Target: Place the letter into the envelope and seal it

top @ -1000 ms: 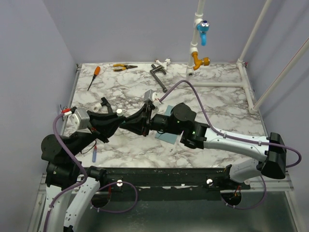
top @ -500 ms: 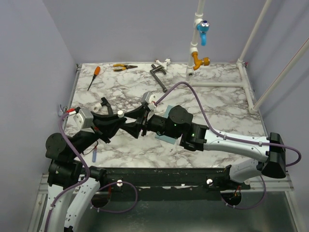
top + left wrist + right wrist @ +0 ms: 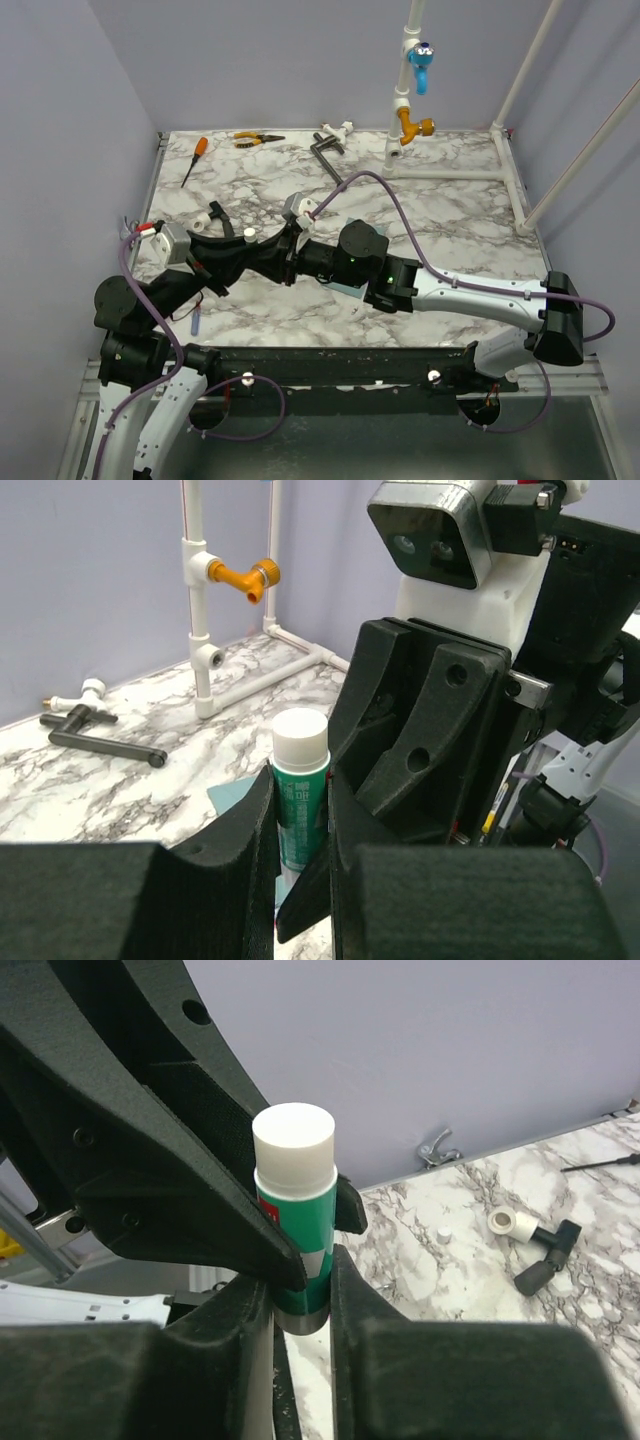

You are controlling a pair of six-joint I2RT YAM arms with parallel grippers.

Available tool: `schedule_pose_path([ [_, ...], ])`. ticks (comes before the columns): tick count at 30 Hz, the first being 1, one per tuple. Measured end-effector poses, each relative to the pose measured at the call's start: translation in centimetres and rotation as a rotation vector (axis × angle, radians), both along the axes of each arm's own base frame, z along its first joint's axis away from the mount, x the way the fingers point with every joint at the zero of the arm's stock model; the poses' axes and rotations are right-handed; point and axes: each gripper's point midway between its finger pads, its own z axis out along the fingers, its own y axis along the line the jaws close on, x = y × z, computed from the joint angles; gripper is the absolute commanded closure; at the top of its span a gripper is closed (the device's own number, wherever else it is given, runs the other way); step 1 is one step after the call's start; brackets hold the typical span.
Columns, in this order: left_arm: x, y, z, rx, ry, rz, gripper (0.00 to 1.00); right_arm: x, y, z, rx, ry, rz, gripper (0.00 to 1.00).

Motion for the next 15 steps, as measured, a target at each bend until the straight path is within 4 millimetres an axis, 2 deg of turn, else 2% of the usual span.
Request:
schedule_pose_path([
  [1, 0.0, 0.0, 0.1, -0.004, 0.000, 0.001, 1.00, -0.1, 0.0, 0.1, 0.002, 0.000, 0.004, 0.98],
  [2, 0.0, 0.0, 0.1, -0.005, 0.001, 0.000, 0.88, 0.0, 0.0, 0.1, 0.002, -0.004, 0.002, 0.99],
  [3, 0.0, 0.0, 0.1, -0.006, 0.002, 0.000, 0.62, 0.0, 0.0, 0.1, 0.002, -0.003, 0.002, 0.99],
  [6, 0.1, 0.1, 0.0, -0.006, 0.007, 0.012, 0.05, 0.1, -0.1, -0.1, -0.007, -0.010, -0.003, 1.00],
  [7, 0.4, 0.4, 0.0, -0.009, 0.012, 0.036, 0.01, 0.2, -0.3, -0.3, -0.020, -0.014, -0.007, 0.99],
  [10, 0.9, 1.0, -0.3, -0.006, 0.033, 0.084, 0.01, 1.1, -1.2, -1.3, -0.066, -0.020, -0.034, 0.99],
  [13, 0.6, 1.2, -1.6, 0.047, 0.066, 0.091, 0.01, 2.7, -2.4, -1.8, -0.090, -0.022, -0.082, 0.99],
  [15, 0.4, 1.6, -2.2, 0.093, 0.087, 0.109, 0.01, 5.0, -4.1, -2.3, -0.115, -0.020, -0.143, 0.99],
])
